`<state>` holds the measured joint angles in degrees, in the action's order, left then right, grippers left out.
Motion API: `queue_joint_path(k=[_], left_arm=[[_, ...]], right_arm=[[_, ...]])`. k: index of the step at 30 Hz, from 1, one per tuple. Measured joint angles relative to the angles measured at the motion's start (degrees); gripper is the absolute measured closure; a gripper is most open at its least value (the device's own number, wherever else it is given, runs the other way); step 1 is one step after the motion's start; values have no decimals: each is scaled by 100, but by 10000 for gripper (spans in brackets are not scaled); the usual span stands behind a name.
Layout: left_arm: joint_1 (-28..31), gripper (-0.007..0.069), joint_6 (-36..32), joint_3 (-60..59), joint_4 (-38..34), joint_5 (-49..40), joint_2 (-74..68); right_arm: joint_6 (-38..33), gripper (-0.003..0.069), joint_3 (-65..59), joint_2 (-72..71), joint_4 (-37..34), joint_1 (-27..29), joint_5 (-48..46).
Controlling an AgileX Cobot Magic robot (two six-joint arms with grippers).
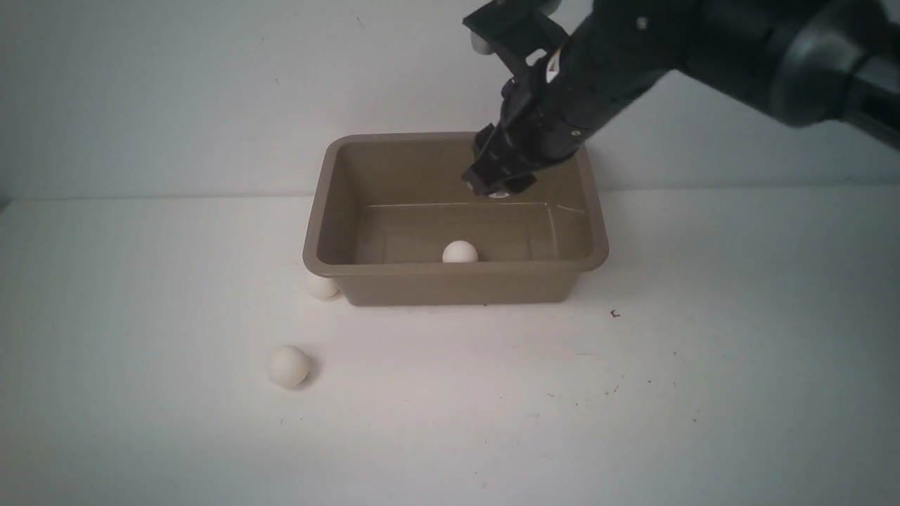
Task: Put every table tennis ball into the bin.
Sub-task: Use the right arm to put the table tennis ball into the box, then use the left arm to clamp the table tennis ball closest to it
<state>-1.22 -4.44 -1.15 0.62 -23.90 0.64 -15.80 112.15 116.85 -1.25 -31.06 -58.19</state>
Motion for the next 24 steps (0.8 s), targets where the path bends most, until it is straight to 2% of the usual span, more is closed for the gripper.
queue_joint_path(k=[5,11,19,24], left_arm=[[0,132,0,0,0,0,0],[0,132,0,0,0,0,0],[0,132,0,0,0,0,0],[0,132,0,0,0,0,0]], right_arm=[[65,311,787,691,464,0,-348],[152,309,929,995,537,0,-389],[385,192,961,1009,648,0,-359],[478,180,961,1009,670,0,-338]])
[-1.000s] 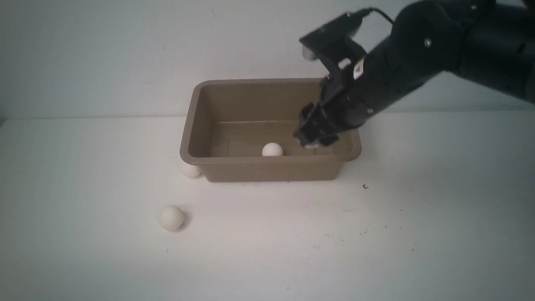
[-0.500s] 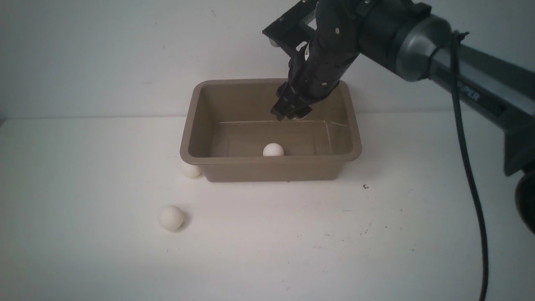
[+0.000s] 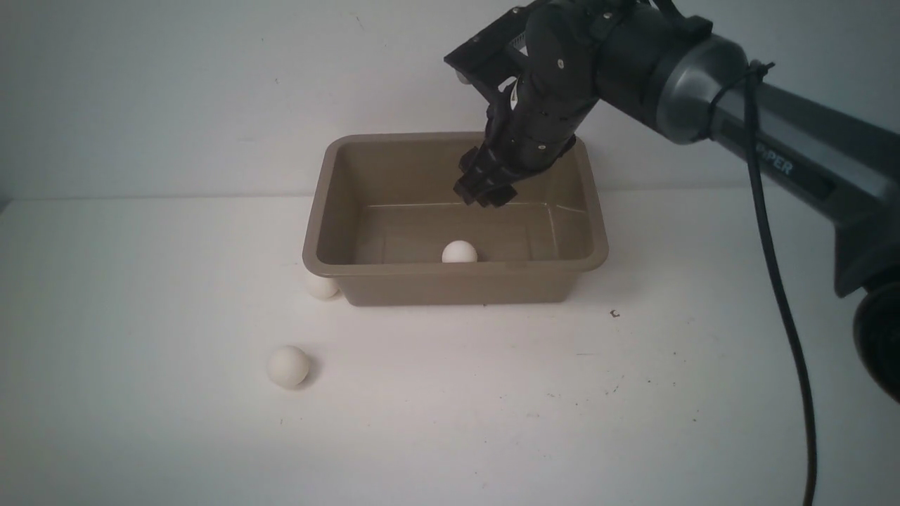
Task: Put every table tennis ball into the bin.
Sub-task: Use the left arm to clamp the table tennis ball closest to it
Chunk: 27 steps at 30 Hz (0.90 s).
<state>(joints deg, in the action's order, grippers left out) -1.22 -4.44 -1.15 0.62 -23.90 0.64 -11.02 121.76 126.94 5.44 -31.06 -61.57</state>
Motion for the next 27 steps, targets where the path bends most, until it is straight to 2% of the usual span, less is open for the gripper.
queue_joint_path(k=[3,5,7,11,14,16,19,21,23,27], left_arm=[[0,132,0,0,0,0,0],[0,132,0,0,28,0,0],[0,132,0,0,97,0,0],[0,132,0,0,197,0,0],[0,132,18,0,44,35,0],[0,132,52,-28,-370,220,0],[0,132,134,-46,-1190,519,0],[0,132,204,-46,-1992,794,0],[0,132,372,-46,-3161,1142,0],[0,132,548,-46,-5052,1695,0]], right_arm=[[119,184,0,0,-25,0,0],[254,213,0,-36,-44,0,-8],[346,281,0,-141,-13,0,-87],[350,480,0,-614,41,0,-352],[284,580,4,-1000,-1,0,-691],[249,621,6,-1301,-87,0,-951],[243,629,-1,-1539,-116,0,-1035],[229,629,-108,-1773,-193,0,-1048],[224,629,-391,-2165,-302,0,-1048],[224,629,-1043,-2886,-366,0,-1048]])
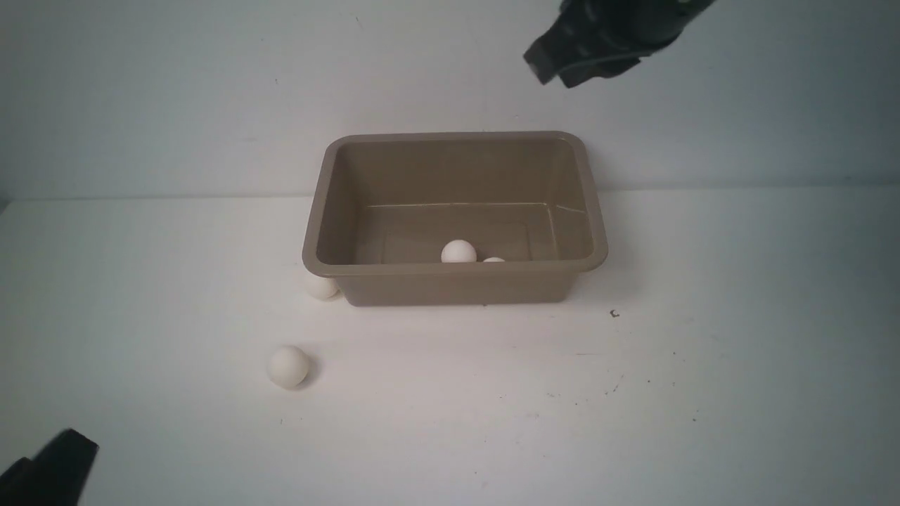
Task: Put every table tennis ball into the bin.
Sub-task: Use the left arm to clamp the table tennis ball closest to it
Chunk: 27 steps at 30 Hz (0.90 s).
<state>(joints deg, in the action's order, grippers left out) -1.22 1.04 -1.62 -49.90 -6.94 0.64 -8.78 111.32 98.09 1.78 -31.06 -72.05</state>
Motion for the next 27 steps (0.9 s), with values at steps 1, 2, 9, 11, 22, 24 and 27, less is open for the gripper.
queue_joint_path(k=[1,2,9,11,22,24,27], left_arm=[[0,132,16,0,-437,145,0],[0,132,16,0,-844,330,0],[0,132,-948,0,-3050,1359,0],[0,132,-1327,0,-3211,1248,0],[0,132,-4903,1618,-2958,63,0],[0,132,-5268,1864,-3001,-131,-26],[0,132,-5976,2243,-3103,-770,-251]], right_arm=[[0,629,-271,-262,-19,0,0],[0,629,-572,-529,-27,0,0],[20,628,-3049,-2133,-27,0,4],[112,628,-4006,-2614,-30,0,29],[1218,628,-7559,-5637,-123,0,1186],[1391,628,-7851,-5930,-178,0,1272],[1596,628,-8216,-6279,-252,0,1342]])
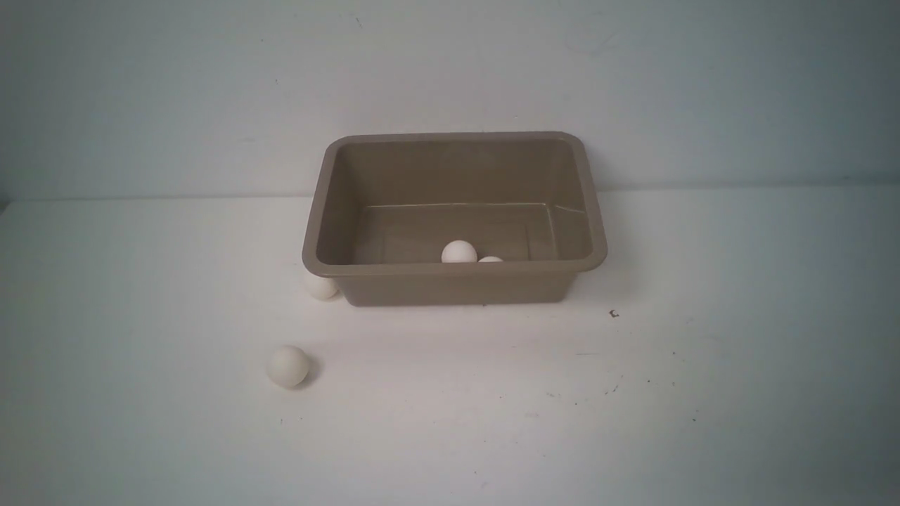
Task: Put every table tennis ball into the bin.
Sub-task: Use the left arm to clamp the table tennis ball closest to it
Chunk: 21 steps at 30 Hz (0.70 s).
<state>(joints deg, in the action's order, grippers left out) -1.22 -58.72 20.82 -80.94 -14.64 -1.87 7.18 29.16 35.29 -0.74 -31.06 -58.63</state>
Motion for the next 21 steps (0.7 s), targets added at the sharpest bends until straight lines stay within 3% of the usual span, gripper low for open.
queue_joint_path(k=[10,21], left_arm=[[0,132,-1517,113,-80,-1555,-99],[0,132,-1654,115,-701,-1548,-99]], right_arm=[[70,628,-81,-57,-331,0,88],[70,628,-81,-57,-533,0,168]])
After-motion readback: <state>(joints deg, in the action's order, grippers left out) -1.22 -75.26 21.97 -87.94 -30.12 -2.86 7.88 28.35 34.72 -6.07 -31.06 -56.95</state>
